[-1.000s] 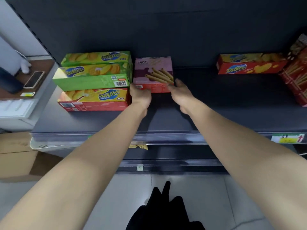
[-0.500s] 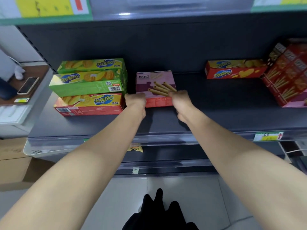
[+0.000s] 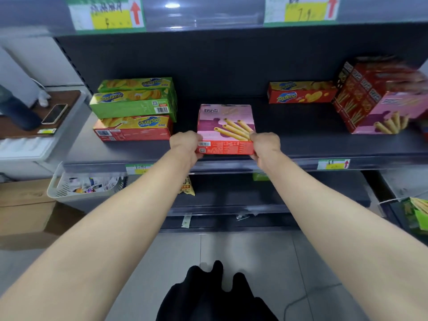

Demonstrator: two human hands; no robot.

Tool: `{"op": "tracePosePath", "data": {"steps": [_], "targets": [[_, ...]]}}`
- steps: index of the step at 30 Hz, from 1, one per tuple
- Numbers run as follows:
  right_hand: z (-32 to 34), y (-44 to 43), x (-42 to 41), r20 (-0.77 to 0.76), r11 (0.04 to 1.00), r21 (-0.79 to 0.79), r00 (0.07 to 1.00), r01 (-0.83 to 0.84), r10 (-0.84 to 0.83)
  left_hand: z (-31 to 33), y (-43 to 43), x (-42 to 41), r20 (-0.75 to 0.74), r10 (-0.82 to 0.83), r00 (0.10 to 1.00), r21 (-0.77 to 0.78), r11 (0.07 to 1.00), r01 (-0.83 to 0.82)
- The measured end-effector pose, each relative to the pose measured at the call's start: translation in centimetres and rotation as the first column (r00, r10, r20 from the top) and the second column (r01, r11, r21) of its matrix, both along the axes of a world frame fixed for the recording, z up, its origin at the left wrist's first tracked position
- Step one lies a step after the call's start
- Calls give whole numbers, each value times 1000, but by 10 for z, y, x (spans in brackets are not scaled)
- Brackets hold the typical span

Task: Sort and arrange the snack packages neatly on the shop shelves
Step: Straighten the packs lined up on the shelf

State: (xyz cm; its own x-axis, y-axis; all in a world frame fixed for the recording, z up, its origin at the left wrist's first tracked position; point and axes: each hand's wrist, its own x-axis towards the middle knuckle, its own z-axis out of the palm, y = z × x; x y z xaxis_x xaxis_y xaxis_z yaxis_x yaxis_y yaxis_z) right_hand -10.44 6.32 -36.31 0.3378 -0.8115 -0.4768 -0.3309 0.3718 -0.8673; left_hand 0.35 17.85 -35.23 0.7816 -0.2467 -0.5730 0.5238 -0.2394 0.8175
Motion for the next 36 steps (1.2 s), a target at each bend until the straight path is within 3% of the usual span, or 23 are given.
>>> {"op": "tracePosePath", "data": {"steps": [9, 14, 17, 22, 26, 36], "targets": [[27, 18, -90, 74, 993, -13, 990, -120, 120, 24, 34, -72, 39, -285, 958, -74, 955, 288], [30, 24, -139, 208, 1000, -15, 978, -4, 7, 25, 24, -100, 112, -363, 925, -36, 929, 369], [38, 26, -164, 301, 997, -10, 951, 71, -65, 29, 11, -116, 116, -380, 918, -132, 910, 393], [46, 26, -199, 542, 986, 91, 824, 139, -166, 28, -13, -142, 107, -454, 885, -191, 864, 466], [50, 13, -220, 572, 968, 83, 784, 236, -240, 34, -33, -166, 95, -511, 854, -217, 827, 519], [44, -70, -261, 518, 940, -4, 805, 342, -291, 40, -121, -214, 102, -583, 806, -242, 771, 589]]}}
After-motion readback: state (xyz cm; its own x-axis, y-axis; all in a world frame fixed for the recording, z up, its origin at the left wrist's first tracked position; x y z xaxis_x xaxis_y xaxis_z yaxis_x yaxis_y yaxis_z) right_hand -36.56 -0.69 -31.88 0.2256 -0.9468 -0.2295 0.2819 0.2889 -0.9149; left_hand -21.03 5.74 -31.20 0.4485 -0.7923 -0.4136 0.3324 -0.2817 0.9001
